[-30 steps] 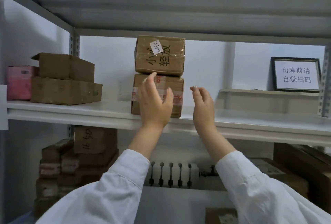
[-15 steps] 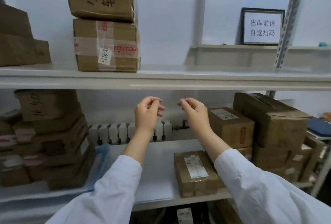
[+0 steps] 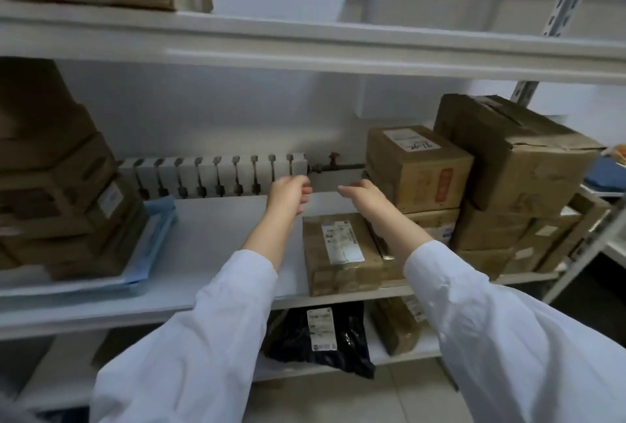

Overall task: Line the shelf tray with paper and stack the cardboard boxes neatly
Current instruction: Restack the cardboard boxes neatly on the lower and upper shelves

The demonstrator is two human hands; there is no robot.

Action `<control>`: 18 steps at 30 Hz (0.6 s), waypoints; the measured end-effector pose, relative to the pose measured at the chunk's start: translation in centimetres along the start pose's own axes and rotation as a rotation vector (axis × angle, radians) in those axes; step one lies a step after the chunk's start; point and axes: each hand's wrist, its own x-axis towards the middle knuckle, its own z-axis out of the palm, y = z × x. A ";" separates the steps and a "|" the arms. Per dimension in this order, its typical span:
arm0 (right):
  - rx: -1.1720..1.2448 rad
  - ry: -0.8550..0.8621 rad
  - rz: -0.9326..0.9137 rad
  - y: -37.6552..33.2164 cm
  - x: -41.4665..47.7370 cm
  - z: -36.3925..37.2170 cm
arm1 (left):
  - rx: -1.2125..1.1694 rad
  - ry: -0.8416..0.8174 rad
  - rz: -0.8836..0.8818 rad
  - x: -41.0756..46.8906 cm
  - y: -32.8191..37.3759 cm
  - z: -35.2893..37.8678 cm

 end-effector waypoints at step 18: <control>-0.130 -0.128 0.421 9.0 4.8 2.1 | 0.058 -0.118 -0.539 1.2 -10.6 3.1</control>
